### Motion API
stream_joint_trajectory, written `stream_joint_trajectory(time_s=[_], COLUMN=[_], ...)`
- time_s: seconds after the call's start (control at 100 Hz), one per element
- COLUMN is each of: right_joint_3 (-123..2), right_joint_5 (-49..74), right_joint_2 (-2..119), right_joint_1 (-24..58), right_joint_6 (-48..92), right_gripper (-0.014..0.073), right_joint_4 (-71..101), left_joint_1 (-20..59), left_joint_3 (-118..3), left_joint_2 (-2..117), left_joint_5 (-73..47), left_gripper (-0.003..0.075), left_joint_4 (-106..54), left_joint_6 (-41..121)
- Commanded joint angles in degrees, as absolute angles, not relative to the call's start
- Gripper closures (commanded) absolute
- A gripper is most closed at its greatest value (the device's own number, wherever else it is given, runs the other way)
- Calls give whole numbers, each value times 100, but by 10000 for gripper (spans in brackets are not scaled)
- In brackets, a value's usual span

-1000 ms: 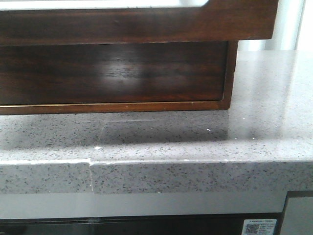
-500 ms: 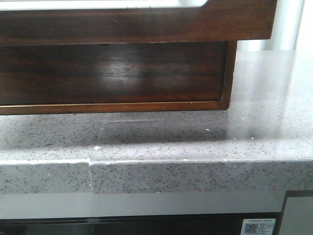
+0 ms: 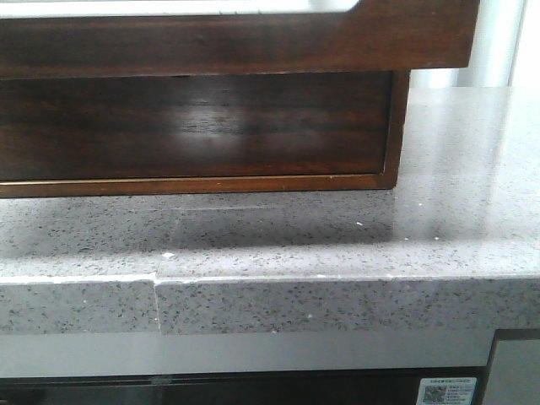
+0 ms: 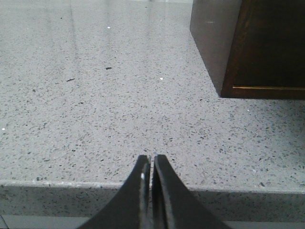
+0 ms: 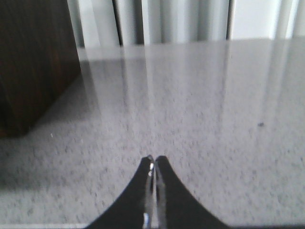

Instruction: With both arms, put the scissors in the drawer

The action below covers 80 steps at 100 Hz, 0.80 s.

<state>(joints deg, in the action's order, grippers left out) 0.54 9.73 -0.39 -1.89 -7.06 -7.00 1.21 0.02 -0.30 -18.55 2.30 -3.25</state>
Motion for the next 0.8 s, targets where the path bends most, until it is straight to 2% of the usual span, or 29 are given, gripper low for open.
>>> stream_joint_trajectory(time_s=[0.0,0.33,0.79], right_joint_3=[222,222,222], right_joint_5=[881,1805,1805], right_joint_2=[-156,-156,-156], right_joint_1=[-237,-505,-505], right_joint_6=[-230,0,0], right_gripper=[635,635,635], right_joint_4=[-453,-349,-349], left_joint_1=[120,120,120], left_joint_3=[116,116,116], left_joint_2=[-185,-185,-185], left_joint_5=[-1464,-1464,-1464], left_gripper=[742,742,742], left_joint_4=[227,227,227], left_joint_6=[-382,-382,-382])
